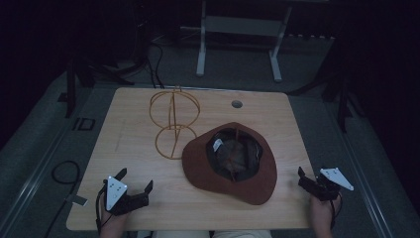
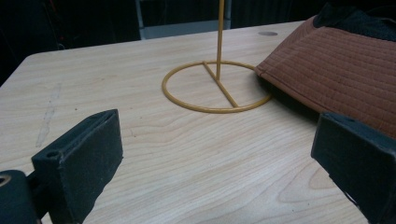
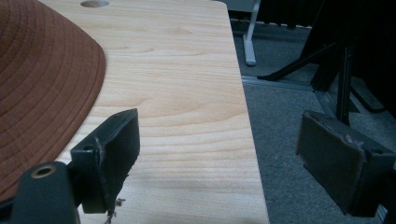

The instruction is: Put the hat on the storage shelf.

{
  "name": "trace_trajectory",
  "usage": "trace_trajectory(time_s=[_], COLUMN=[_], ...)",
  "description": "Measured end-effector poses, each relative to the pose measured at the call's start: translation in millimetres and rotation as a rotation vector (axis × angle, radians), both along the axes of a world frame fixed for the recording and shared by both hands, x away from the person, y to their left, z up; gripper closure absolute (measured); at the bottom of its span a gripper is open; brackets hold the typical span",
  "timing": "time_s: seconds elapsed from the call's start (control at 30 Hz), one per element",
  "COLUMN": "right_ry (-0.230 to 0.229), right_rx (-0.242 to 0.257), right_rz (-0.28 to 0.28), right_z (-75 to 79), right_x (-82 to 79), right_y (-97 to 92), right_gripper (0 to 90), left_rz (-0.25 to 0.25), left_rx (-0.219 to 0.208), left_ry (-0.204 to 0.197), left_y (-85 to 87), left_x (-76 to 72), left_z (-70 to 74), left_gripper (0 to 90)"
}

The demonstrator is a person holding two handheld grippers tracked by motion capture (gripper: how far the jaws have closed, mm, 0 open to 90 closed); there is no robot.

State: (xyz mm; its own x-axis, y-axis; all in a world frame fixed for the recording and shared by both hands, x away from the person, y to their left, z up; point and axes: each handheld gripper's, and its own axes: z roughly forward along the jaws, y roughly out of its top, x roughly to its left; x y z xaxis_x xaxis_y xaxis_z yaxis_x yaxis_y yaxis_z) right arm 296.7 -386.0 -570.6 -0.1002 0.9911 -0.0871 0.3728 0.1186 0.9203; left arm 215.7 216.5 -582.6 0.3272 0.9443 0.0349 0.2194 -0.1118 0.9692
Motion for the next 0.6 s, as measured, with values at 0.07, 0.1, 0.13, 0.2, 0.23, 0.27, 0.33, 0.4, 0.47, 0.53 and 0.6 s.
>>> trace_trajectory(time_s=[0.07,0.1,0.13,0.2,0.23,0.27,0.33,0.4,0.47,0.53,0.6], right_ry=[0.003,0.006,0.006,0.044,0.061,0.069,0.069,0.084,0.087,0.099,0.138], right_rx=[-0.002,-0.001,-0.001,0.016,0.018,0.011,-0.013,-0.032,-0.024,-0.022,0.013], right_rz=[0.002,0.004,0.004,0.009,0.014,0.019,0.036,0.065,0.095,0.127,0.201], right_z=[0.0,0.0,0.0,1.7,3.7,6.2,12.2,19.2,27.1,35.8,45.0], right_x=[-0.1,-0.1,-0.1,-1.6,-2.6,-3.8,-6.4,-7.9,-10.1,-11.3,-10.3], right_y=[0.4,0.7,0.7,2.3,3.7,5.7,11.8,19.6,26.9,34.4,39.2], right_gripper=[13.3,12.9,12.9,12.1,12.0,11.8,11.7,10.2,10.2,12.5,13.3], left_rz=[-0.002,-0.008,-0.008,-0.018,-0.025,-0.026,-0.027,-0.023,-0.029,-0.029,-0.039], left_rx=[0.006,0.002,0.002,0.034,0.037,0.041,0.048,0.038,0.007,-0.015,-0.036], left_ry=[-0.006,-0.005,-0.005,-0.010,-0.013,-0.009,0.004,0.029,0.045,0.059,0.077], left_y=[-1.5,-2.1,-2.1,-4.8,-5.8,-6.9,-9.0,-9.8,-9.5,-8.5,-8.1], left_x=[-0.6,-0.8,-0.8,-2.3,-2.5,-2.7,-2.8,-2.7,-2.6,-3.1,-3.0], left_z=[0.6,1.0,1.0,2.0,2.2,2.3,2.6,3.2,3.9,4.5,4.9], left_gripper=[2.7,2.7,2.6,2.7,2.7,2.7,2.7,2.7,2.7,2.7,2.7])
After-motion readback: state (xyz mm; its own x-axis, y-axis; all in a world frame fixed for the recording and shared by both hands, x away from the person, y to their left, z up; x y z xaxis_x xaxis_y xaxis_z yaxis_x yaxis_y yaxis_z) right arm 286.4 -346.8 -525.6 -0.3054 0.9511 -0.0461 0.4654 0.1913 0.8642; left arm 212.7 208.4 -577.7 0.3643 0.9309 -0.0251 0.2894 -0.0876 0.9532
